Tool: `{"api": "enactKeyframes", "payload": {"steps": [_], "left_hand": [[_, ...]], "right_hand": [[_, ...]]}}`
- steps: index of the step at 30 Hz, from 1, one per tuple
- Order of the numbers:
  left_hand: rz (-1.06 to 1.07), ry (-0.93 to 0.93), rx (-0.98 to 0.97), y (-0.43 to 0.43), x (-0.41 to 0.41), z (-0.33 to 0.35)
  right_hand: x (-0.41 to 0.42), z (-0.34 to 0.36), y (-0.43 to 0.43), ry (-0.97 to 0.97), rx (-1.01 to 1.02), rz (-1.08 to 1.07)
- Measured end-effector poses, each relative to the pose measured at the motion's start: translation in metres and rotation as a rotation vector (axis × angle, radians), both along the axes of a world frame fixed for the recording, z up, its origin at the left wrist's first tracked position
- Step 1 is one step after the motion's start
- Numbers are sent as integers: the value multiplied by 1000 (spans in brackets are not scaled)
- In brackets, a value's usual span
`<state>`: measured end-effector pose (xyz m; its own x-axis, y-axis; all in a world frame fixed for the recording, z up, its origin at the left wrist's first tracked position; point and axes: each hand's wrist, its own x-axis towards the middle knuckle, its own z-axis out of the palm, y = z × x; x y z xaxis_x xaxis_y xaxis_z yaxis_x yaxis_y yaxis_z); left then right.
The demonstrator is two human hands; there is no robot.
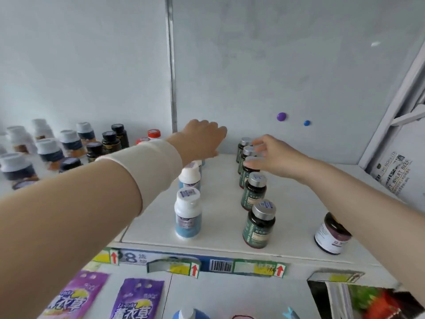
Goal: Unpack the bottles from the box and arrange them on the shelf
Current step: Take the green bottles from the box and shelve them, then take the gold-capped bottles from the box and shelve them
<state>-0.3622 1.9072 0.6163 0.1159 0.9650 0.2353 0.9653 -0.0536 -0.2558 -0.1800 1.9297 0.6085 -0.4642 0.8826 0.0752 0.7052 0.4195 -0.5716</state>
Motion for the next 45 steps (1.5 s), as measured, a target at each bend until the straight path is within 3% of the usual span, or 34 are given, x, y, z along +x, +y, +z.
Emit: {"api": "enactKeyframes", "payload": {"steps": [4, 8, 16, 23, 31, 38, 45], "left_hand": [[162, 174, 29, -76, -31, 1], [352, 230, 31, -154, -92, -2], [773, 168, -100, -347, -258, -40], [1071, 140, -312, -521, -414, -127], [1202, -187, -451, -611, -514, -260], [1276, -470, -522, -620, -608, -383], [1425, -908, -582, -618, -667, -527]], "right_hand": [[-58, -4, -43, -227, 278, 110], [-136, -11, -98, -261, 412, 281], [-336, -36, -238, -277, 490, 657], [-520, -113, -379, -406, 605, 964], [-651, -235, -445, -667, 514, 1153], [-774, -358, -441, -817, 423, 1297], [-870, -496, -433, -1019, 259, 1432]]}}
